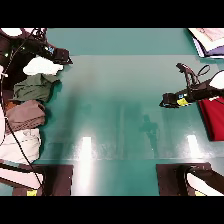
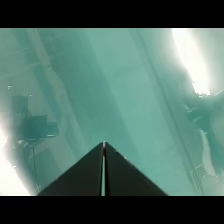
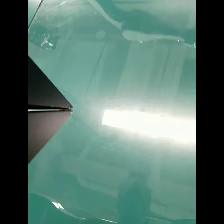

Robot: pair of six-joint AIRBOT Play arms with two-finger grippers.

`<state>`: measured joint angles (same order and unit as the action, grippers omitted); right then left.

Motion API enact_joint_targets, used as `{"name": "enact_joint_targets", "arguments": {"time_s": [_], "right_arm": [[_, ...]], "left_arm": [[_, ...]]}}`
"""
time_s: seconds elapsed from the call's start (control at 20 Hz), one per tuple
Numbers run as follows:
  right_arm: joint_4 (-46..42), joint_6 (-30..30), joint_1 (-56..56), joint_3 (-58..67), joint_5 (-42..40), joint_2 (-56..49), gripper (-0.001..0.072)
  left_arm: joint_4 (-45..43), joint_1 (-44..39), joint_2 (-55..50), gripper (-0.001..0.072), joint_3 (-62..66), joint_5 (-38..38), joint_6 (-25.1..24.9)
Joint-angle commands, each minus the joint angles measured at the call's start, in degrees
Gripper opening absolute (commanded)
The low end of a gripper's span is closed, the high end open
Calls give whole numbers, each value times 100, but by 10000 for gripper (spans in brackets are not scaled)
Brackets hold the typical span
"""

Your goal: Fold the shirts.

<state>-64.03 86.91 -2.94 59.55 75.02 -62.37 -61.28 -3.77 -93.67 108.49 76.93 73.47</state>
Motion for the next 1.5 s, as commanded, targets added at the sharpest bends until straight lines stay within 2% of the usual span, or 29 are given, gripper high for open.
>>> {"name": "enact_joint_targets", "arguments": {"time_s": [0.0, 0.55, 0.8, 0.9, 0.95, 1.0, 1.15, 1.3, 1.45], "right_arm": [[2, 2, -4, 4, 7, -4, 24], [2, 2, -4, 4, 24, -4, 24], [0, 2, -4, 4, 17, -4, 24], [2, 2, -4, 4, 20, -4, 24], [2, 4, -4, 4, 24, -4, 25], [2, 4, -4, 4, 33, -4, 24], [7, 7, -9, 2, 48, -7, 24], [7, 68, -9, 0, 37, -7, 24], [4, 72, -9, 0, -63, -7, 24]], "left_arm": [[-2, 0, -2, 24, 2, -2, 0], [7, 0, -2, 24, 2, -15, 7], [433, -2, -2, 24, 2, -262, 7], [356, 0, -2, 32, 0, -518, -4], [-26, 0, -2, 348, 2, -772, 2], [-660, 0, -15, 609, 0, -1082, 205], [-2935, 55, -195, 614, -4, -1851, 1257], [-3145, 494, -629, 614, -28, -2288, 1593], [-3040, 925, -1211, 614, -28, -2271, 1659]]}}
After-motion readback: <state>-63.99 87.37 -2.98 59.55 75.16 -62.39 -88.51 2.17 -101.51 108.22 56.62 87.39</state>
